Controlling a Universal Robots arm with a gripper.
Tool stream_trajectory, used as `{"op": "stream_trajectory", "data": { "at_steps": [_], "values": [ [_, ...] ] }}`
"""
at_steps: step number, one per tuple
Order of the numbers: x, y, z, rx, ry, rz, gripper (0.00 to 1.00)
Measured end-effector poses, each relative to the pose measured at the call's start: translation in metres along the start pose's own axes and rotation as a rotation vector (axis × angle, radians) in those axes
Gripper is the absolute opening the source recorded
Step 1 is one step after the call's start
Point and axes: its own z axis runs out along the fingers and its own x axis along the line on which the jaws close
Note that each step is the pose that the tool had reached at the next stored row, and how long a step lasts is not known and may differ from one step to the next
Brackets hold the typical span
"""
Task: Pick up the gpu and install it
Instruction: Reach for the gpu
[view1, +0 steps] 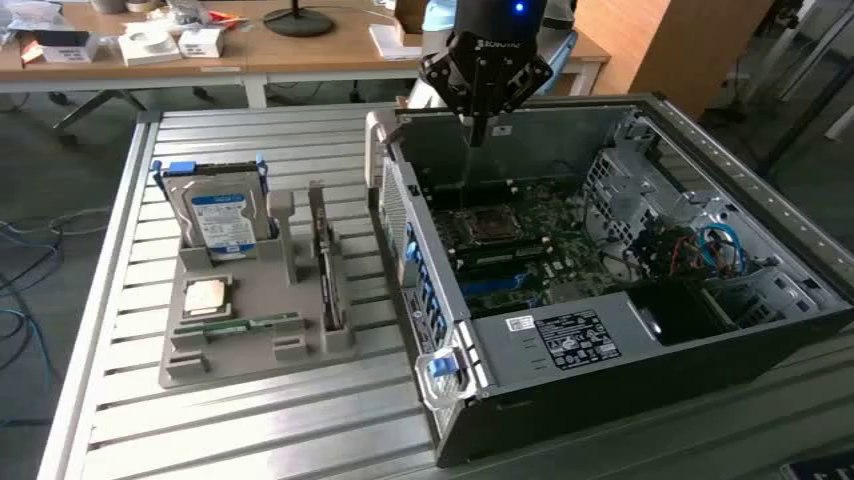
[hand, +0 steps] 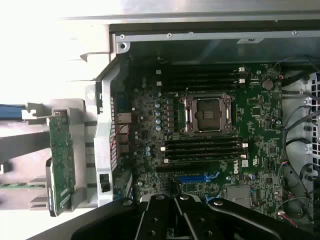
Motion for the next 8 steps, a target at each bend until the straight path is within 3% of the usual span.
{"op": "stream_trajectory", "data": {
  "at_steps": [8],
  "values": [
    [0.0000, 0.0000, 0.0000, 0.0000, 0.0000, 0.000, 0.11]
  ]
}}
